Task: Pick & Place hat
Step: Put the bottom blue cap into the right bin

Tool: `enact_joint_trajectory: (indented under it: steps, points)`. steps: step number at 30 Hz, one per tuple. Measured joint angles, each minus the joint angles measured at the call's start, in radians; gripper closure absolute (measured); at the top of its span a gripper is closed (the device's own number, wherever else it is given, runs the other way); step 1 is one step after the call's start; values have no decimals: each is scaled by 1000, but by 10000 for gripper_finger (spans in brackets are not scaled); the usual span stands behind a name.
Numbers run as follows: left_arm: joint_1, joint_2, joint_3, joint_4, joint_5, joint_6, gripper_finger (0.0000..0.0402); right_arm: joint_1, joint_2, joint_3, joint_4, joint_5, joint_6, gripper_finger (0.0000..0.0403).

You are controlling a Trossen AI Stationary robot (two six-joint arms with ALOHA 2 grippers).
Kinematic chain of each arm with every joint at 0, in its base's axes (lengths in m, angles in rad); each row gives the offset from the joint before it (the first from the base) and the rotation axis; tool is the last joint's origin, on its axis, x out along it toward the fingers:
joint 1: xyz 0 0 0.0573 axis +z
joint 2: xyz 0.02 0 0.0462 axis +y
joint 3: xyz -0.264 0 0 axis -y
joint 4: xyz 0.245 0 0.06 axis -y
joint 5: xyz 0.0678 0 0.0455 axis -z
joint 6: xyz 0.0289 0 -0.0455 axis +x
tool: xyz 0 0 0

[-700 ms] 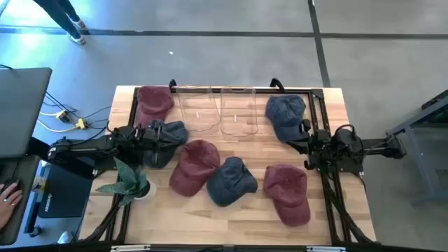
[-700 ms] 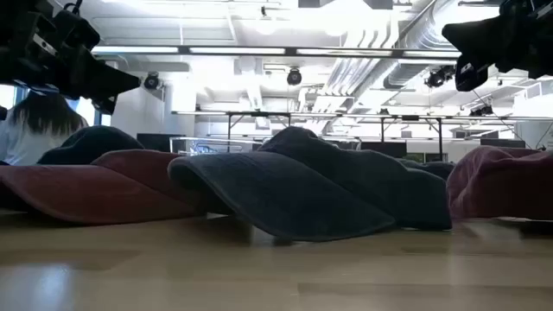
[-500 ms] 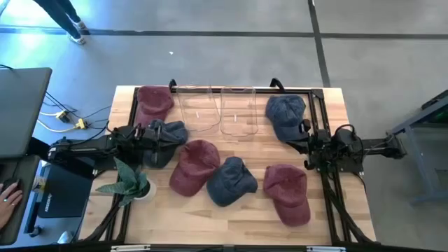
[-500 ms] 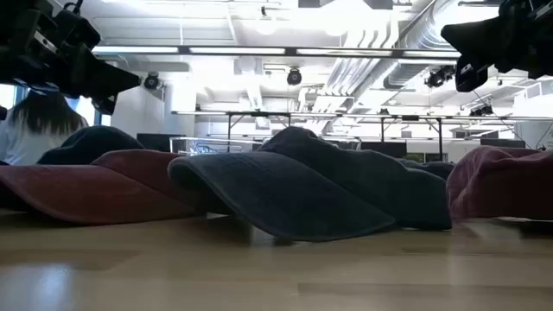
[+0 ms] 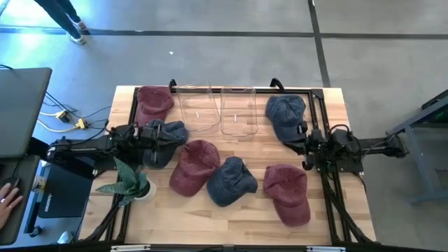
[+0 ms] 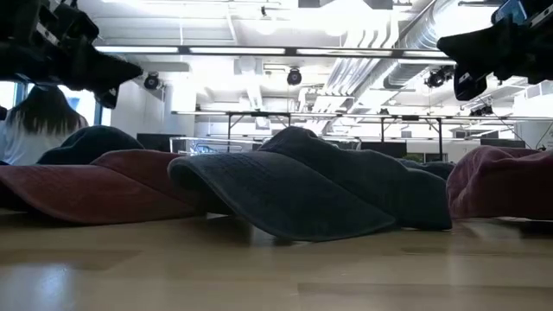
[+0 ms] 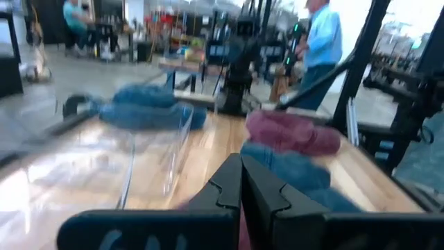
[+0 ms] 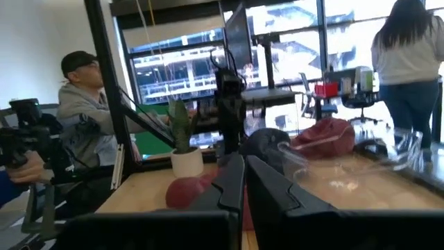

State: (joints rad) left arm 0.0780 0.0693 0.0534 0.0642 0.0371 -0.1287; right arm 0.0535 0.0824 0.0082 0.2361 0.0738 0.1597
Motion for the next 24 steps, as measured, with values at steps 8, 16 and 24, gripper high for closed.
enact_joint_trajectory:
  steps: [8, 16, 24]
  points:
    - [0, 252, 1, 194, -25, -6, 402, 47, 297, 50, 71, 30, 42, 341]
    - [-33, 566, 178, 186, -41, 45, 401, 160, 666, 282, -16, 51, 149, 267]
    - [-145, 751, 388, 64, -150, 140, 402, 260, 1100, 610, -311, 42, 522, 178]
